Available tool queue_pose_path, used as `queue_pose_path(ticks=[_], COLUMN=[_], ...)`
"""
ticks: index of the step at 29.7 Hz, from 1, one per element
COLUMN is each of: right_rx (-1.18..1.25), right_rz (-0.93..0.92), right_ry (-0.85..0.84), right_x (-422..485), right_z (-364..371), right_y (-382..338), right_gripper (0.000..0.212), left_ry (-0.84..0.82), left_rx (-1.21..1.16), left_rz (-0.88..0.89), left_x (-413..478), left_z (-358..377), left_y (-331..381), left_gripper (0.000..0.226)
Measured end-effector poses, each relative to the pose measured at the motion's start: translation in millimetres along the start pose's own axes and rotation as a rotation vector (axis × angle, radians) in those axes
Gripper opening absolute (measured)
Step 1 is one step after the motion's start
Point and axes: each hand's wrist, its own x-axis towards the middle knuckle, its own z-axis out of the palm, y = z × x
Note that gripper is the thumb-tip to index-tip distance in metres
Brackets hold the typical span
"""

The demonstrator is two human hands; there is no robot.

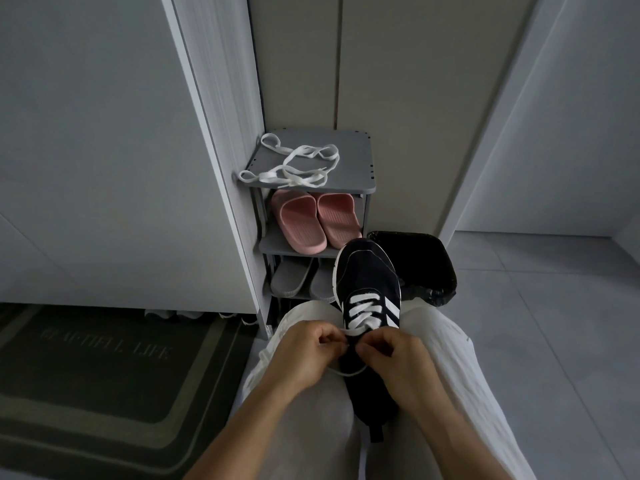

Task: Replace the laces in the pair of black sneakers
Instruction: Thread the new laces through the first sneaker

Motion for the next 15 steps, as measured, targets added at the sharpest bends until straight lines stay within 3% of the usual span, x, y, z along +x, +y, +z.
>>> queue_pose_path(ticks=[3,6,11,13,15], right_rx=[0.01,-0.019,0.53,0.445,0.107], right_rz=[-0.026,-0.053,0.291,0.376,0.344], right_ry=[0.035,0.192,0.483,0.556,0.552], right_x=[-2.9,-0.8,20.1,25.6,24.8], right_z=[-5.6,-34.0,-109.7,-116.7,-102.7], right_y=[-6.0,-1.6,53.7,74.5,79.2], right_gripper=[0.016,0.017,0.018,0.016,0.013], left_ry=[-0.061,-0.113,-0.018,0.03,0.088], left_rx=[-0.048,-0.006,0.179,0.212,0.246], left_rz=[-0.015,-0.011,0.029,0.094,0.227], left_x=[1.5,0.2,-6.9,-10.1,-10.6], left_z=[-5.7,-18.8,-44.6,-44.0,-36.3], left_y=[-0.2,-2.4,-18.6,-23.2,-26.3], left_gripper=[0.008,0.02,0.024,0.021,0.018])
